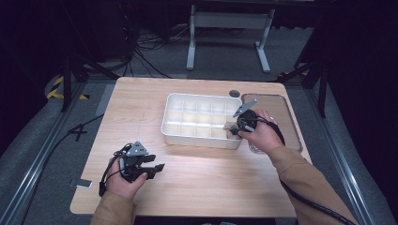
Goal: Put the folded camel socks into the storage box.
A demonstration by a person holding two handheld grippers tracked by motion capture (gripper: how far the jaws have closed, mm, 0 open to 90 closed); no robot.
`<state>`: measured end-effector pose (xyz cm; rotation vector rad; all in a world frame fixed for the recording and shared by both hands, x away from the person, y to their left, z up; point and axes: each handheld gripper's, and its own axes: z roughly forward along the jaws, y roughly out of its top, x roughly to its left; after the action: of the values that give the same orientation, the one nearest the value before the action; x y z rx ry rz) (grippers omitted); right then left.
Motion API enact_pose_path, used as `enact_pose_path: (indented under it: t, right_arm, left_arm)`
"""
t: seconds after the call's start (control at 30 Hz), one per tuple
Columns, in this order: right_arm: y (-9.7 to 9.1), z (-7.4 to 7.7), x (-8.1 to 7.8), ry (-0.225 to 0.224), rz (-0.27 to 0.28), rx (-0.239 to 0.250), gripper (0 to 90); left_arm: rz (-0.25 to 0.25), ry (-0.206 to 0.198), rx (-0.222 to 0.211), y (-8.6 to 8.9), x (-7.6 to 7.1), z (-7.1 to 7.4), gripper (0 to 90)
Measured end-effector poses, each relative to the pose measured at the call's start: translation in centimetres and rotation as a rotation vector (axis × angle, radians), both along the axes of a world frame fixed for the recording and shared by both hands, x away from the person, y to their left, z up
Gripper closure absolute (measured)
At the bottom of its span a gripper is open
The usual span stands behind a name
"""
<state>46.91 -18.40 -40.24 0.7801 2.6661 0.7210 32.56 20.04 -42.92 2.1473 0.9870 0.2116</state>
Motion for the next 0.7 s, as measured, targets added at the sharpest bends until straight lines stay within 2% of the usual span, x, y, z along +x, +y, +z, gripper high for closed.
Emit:
enact_pose_path:
  t: [0.27,0.43,0.7]
  right_arm:
    - [0.6,-0.5,0.1,0.067,-0.011,-0.058,71.7]
    - [1.1,-0.8,0.4,0.112,-0.022,-0.116,71.7]
    - [1.7,-0.9,0.7,0.143,-0.031,-0.168,71.8]
  left_arm:
    - [-0.003,0.0,0.001,-0.1,0.0,0.0,48.1]
    - [-0.002,-0.007,0.0,-0.1,0.1,-0.1,48.1]
    - [-0.004,-0.003,0.0,-0.2,0.0,-0.1,47.9]
